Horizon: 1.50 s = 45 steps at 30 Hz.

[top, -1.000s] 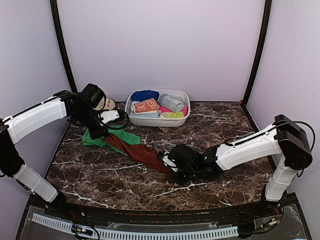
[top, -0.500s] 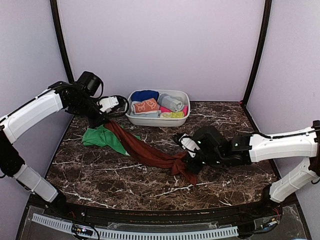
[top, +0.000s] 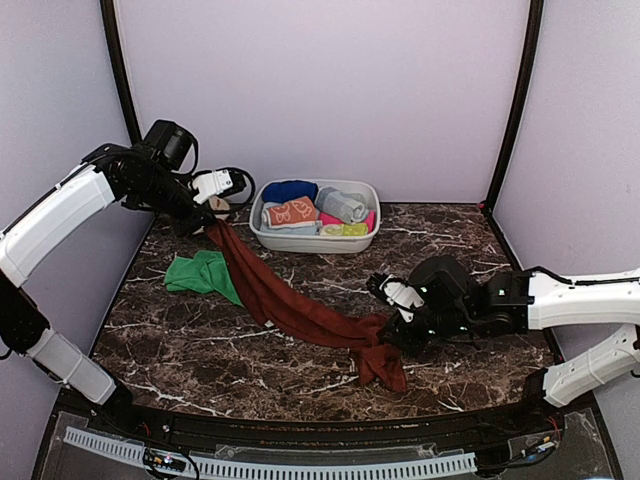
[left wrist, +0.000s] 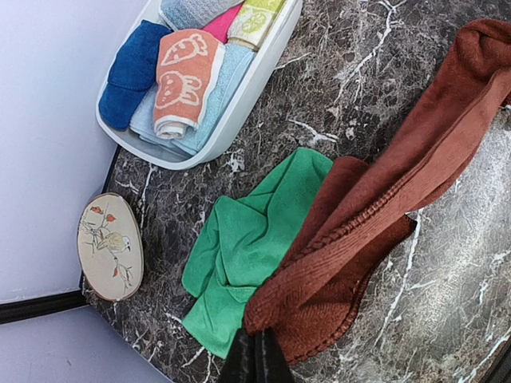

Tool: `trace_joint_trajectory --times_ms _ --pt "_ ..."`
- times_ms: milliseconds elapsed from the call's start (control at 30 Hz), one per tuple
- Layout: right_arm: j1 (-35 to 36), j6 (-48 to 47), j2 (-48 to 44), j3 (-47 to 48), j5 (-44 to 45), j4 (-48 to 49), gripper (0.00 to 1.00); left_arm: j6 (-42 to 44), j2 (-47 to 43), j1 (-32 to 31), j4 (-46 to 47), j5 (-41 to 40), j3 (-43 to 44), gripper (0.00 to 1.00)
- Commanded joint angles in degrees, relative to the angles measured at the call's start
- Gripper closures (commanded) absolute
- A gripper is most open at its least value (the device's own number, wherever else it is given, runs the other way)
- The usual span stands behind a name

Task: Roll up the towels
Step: Adjust the towel at the center of the board.

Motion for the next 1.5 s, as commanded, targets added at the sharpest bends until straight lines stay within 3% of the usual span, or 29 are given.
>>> trace_joint_trajectory --times_ms 0,200,233,300,400,533,700,867,1000,1100,1200,1267,1467 --pt "-0.4 0.7 0.4 0.7 0.4 3.0 0.63 -0.4 -1.0 0.3 -2.6 0.2 1.0 1.0" --pt "-1.3 -0.2 3.4 2.6 0.0 5.1 0.43 0.2 -1.3 0.3 -1.1 -3.7 1.2 1.0" --pt "-1.3 -0.2 3.8 2.5 -0.3 5.5 0.34 0.5 -1.3 0.3 -0.8 -4.1 1.3 1.0" --pt "-1.2 -0.1 4.3 1.9 -1.2 6.5 0.02 0.9 -1.2 0.3 -0.3 -5.2 1.3 1.0" --pt "-0.8 0.2 5.0 1.4 -1.2 6.6 0.0 1.7 -1.1 0.3 0.4 -7.2 1.1 1.0" --pt "1.1 1.0 6.5 4.4 5.9 1.1 0.0 3.4 -1.5 0.3 2.3 -10.6 -0.2 1.0" --pt "2.9 1.1 3.3 4.8 -1.7 1.0 0.0 4.4 -1.8 0.6 3.7 -13.0 -1.2 1.0" --pt "5.5 2.8 9.0 1.9 -1.9 -3.4 0.0 5.0 -2.0 0.9 4.3 -13.7 -2.0 1.0" --pt "6.9 4.1 12.6 -0.5 -2.2 0.2 0.06 5.2 -1.8 0.8 4.4 -13.9 -2.0 1.0" --pt "6.8 4.1 16.1 -0.7 -1.7 0.9 0.18 5.5 -1.8 0.9 4.4 -14.2 -2.0 1.0" --pt "5.3 5.4 20.4 -0.2 -0.4 0.6 0.53 5.8 -1.9 0.9 4.6 -14.5 -2.1 1.0" --pt "3.4 6.5 21.6 -0.1 -0.3 0.6 0.83 5.7 -2.1 0.9 4.7 -14.5 -2.4 1.0" --pt "-2.9 6.2 17.3 -1.6 -1.5 2.1 0.82 6.3 -2.9 1.0 5.2 -14.5 -4.1 1.0"
